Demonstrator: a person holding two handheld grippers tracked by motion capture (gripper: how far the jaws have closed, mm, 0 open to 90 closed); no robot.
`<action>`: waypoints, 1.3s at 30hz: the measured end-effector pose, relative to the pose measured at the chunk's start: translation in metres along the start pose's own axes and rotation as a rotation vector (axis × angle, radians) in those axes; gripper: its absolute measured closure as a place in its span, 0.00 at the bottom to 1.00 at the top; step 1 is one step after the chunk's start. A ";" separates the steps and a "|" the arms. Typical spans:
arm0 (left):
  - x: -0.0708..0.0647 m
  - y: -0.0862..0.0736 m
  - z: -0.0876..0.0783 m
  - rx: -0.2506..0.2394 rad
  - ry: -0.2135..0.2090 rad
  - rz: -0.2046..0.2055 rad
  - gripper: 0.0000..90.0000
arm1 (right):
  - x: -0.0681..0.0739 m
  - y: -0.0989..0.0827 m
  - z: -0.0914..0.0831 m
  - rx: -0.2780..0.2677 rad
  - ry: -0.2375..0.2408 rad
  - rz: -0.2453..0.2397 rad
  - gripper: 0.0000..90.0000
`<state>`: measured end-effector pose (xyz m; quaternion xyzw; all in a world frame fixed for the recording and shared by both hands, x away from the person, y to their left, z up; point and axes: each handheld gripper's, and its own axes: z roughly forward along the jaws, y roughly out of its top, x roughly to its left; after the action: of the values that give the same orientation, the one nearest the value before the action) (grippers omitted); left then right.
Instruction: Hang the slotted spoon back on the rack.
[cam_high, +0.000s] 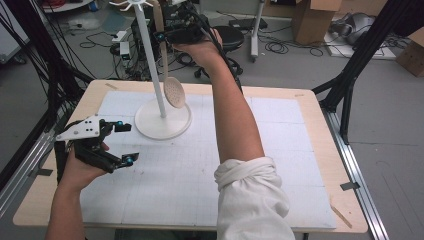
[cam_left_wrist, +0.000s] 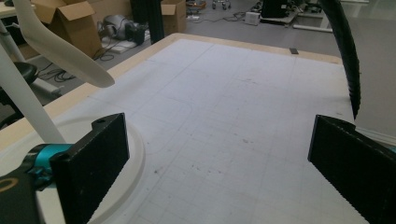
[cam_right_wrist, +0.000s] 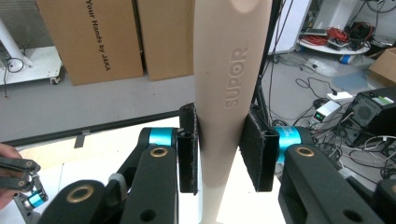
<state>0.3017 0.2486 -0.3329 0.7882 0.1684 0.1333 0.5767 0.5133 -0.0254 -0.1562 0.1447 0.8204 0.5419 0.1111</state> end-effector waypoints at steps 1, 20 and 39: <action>0.000 0.000 0.000 0.000 0.000 0.000 0.07 | 0.000 0.000 0.000 0.000 0.000 0.000 0.78; -0.001 -0.001 0.003 0.002 -0.007 0.000 0.07 | 0.002 -0.001 0.003 0.010 -0.025 0.016 0.59; -0.003 -0.002 0.014 0.024 -0.026 -0.001 0.06 | 0.018 -0.041 -0.075 -0.068 -0.024 -0.005 0.46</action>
<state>0.3043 0.2354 -0.3397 0.7967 0.1631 0.1207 0.5693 0.4658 -0.0987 -0.1654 0.1453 0.8003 0.5676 0.1273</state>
